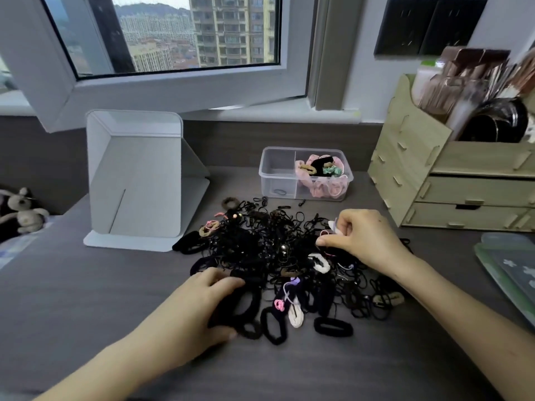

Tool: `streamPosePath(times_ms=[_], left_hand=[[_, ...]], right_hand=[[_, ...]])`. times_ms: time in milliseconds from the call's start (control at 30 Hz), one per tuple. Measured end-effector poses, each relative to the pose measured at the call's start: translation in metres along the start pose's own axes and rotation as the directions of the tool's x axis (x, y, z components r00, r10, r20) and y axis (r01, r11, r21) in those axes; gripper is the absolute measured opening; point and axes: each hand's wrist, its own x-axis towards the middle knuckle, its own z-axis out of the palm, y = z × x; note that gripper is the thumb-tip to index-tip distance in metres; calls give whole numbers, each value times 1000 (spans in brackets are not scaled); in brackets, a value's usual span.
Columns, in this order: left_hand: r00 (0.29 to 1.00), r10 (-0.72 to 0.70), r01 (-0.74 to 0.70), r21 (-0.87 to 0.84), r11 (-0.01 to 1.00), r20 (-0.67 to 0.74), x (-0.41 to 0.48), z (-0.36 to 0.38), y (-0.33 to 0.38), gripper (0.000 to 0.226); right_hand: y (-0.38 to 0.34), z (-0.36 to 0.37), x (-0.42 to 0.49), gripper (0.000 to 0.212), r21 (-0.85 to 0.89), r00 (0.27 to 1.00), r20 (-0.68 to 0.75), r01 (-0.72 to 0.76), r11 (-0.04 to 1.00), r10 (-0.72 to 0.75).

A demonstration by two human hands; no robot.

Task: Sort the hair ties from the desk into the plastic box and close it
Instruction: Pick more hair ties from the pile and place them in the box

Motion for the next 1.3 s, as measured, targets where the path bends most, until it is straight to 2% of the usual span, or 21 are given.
streamPosePath(times_ms=[100,300,400,500,600,667,733,800,867,900,1000,1067,1100,1133,1200,1267,1300], left_hand=[[987,10,-7,19,1000,-163,-2,6,-9,53],[972,-55,52,-17,998,-227,5,-1,-8,18],[950,-134,96,-144,985,-282,13,-12,-6,21],[932,-168,90,-245,965,-322,17,-26,0,29],[960,-144,69,-298,952,-240,16,-34,11,39],[976,-133,67,-341,938,-174,15,-31,18,41],[981,-109,52,-325,944,-160,15,-21,21,40],[978,-94,37,-291,956,-186,17,-12,23,35],[971,-101,33,-300,953,-215,22,-10,27,29],[967,-108,28,-322,946,-232,25,-12,27,27],[943,-138,21,-360,933,-303,37,-26,30,26],[931,-149,26,-346,938,-333,45,-38,33,19],[927,-159,32,-351,936,-340,50,-43,35,18],[924,-175,41,-366,930,-340,56,-48,36,18],[925,-214,59,-439,896,-315,68,-57,36,19],[938,-256,60,-616,785,-235,82,-64,33,17],[945,-280,73,-728,682,-168,90,-68,30,17]], right_hand=[[-2,-4,-4,60,-101,1000,2,-24,995,24],[-13,-17,-19,66,-183,999,25,-41,982,46],[-19,-19,-35,60,-111,999,31,12,994,-8],[-23,-15,-58,45,-60,974,189,135,989,-121],[-23,-7,-79,29,-117,905,388,236,965,-174],[-26,-7,-87,12,-144,867,462,279,949,-185],[-25,-4,-92,37,-219,842,510,328,919,-179],[-21,4,-92,48,-338,844,485,422,842,-228],[-11,16,-91,40,-399,832,396,538,743,-390],[-7,21,-91,33,-436,826,375,557,706,-420],[-2,29,-84,24,-439,815,340,579,687,-470],[-6,23,-80,21,-352,824,297,564,747,-483],[-9,18,-78,20,-263,853,245,516,815,-461],[-14,11,-73,19,-144,888,191,448,883,-419],[-19,1,-62,19,159,941,213,233,960,-263],[-22,-10,-46,24,409,949,290,-4,913,-125],[-23,-16,-39,28,535,928,368,-158,830,-61]])
